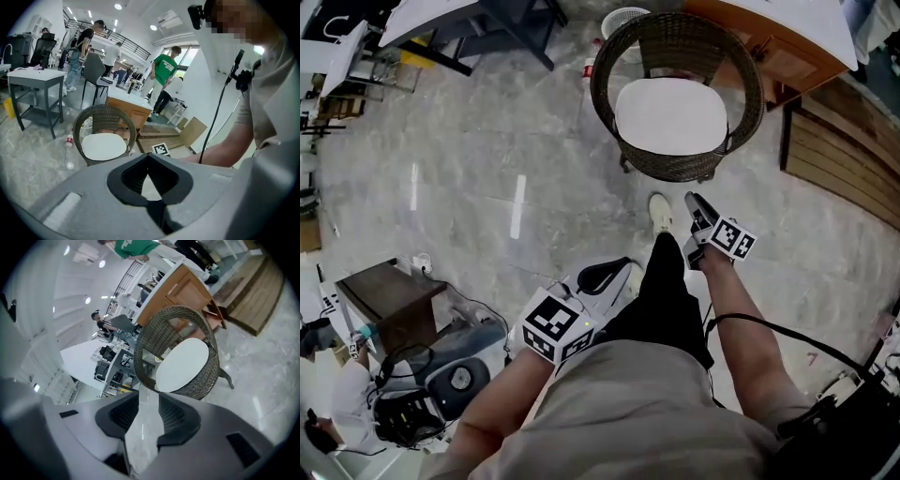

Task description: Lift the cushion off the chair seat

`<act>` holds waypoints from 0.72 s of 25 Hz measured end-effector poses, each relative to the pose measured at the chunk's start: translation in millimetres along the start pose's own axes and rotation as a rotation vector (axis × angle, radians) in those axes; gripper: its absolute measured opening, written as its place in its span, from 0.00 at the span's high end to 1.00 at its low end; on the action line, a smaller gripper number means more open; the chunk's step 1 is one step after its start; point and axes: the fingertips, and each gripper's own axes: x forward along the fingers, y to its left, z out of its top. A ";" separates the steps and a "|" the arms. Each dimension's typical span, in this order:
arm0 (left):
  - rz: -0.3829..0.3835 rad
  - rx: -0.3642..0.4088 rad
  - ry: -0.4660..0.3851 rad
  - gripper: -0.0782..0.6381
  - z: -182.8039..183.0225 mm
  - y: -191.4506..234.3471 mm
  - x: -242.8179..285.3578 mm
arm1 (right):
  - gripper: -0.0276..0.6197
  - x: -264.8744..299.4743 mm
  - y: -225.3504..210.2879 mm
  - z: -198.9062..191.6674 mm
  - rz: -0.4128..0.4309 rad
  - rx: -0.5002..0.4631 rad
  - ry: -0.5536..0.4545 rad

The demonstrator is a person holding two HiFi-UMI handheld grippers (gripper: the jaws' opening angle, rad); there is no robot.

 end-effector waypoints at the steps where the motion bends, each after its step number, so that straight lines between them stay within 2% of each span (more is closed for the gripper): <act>1: -0.007 -0.007 0.007 0.88 4.7 5.1 10.9 | 0.77 11.8 -11.7 3.8 -0.007 0.031 -0.006; 8: -0.045 -0.006 0.039 0.88 34.4 40.1 81.9 | 0.74 85.7 -86.9 21.6 -0.045 0.234 -0.044; 12: -0.066 0.009 0.045 0.88 50.4 61.0 113.3 | 0.74 124.6 -118.8 26.1 -0.061 0.265 -0.016; 18: -0.075 -0.013 0.078 0.88 50.2 82.3 147.3 | 0.72 165.2 -169.0 22.2 -0.119 0.332 0.003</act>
